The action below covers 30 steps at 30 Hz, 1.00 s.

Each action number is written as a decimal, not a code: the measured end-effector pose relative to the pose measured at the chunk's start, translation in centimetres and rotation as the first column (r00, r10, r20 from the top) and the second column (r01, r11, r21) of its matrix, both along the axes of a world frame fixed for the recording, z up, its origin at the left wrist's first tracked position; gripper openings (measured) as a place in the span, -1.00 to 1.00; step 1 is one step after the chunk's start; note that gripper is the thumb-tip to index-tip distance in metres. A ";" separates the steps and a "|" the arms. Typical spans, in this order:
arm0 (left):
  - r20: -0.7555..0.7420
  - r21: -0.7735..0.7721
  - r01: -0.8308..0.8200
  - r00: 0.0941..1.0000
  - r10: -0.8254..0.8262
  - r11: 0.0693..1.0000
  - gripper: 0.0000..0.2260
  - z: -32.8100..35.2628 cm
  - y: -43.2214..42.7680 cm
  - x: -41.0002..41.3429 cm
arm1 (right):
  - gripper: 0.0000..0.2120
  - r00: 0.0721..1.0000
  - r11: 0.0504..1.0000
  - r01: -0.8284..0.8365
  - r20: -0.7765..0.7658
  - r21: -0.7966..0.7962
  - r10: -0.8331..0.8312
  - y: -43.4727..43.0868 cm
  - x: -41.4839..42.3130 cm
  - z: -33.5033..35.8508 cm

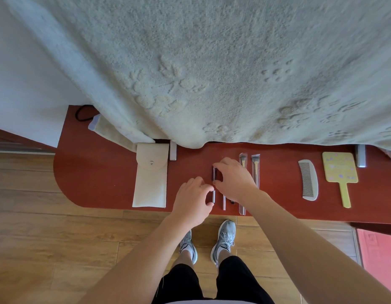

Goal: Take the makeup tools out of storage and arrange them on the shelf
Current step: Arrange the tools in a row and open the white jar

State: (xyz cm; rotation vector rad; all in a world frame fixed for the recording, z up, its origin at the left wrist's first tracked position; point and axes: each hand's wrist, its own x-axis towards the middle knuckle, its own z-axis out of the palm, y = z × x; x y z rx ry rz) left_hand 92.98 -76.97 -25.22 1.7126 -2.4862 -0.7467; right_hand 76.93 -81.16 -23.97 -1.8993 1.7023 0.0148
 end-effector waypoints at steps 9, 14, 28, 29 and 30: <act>0.004 0.004 -0.004 1.000 0.004 1.000 -0.62 0.0 0.0 0.0 | -0.52 1.000 1.000 0.005 -0.007 0.005 -0.005 0.0 0.0 0.2; 0.004 0.002 -0.004 1.000 0.004 1.000 -0.61 0.0 0.1 0.1 | -0.51 1.000 1.000 0.019 -0.005 0.001 -0.019 0.0 0.1 0.4; -0.011 0.029 -0.058 0.998 0.058 0.998 -0.57 0.7 0.0 1.2 | -0.47 0.998 0.998 0.060 0.007 0.012 -0.060 0.4 -0.3 1.3; -0.015 0.026 -0.064 0.998 0.064 0.998 -0.57 0.8 -0.1 1.4 | -0.46 0.998 0.998 0.068 0.016 0.011 -0.068 0.5 -0.2 1.5; -0.018 0.021 -0.070 0.997 0.070 0.997 -0.56 1.0 -0.1 1.7 | -0.46 0.997 0.997 0.073 0.023 0.008 -0.073 0.5 -0.1 1.7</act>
